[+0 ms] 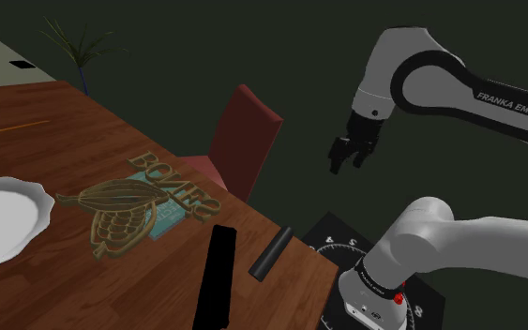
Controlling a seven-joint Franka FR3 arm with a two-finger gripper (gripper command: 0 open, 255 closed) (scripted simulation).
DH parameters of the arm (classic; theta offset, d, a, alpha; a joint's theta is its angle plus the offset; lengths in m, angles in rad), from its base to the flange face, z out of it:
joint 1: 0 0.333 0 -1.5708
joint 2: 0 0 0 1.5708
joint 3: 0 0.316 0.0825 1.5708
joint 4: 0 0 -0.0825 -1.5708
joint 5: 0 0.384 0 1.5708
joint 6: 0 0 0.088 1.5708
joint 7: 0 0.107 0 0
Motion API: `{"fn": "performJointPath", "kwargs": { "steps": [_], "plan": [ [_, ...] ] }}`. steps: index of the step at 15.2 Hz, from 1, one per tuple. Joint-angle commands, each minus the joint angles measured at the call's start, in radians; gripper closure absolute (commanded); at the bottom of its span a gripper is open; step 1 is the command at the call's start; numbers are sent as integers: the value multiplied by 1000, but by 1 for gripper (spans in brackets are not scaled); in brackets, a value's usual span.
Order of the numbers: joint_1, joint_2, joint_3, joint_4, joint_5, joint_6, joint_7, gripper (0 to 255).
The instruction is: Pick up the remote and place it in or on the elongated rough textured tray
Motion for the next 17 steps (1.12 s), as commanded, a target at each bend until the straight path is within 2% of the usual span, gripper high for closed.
{"fn": "performJointPath", "kwargs": {
  "steps": [1,10,17],
  "plan": [
    [-15,-31,43,-55,67,22,114,0],
    [-30,-109,291,-260,418,190,589,0],
    [-34,0,557,-314,736,434,936,0]
  ]
}}
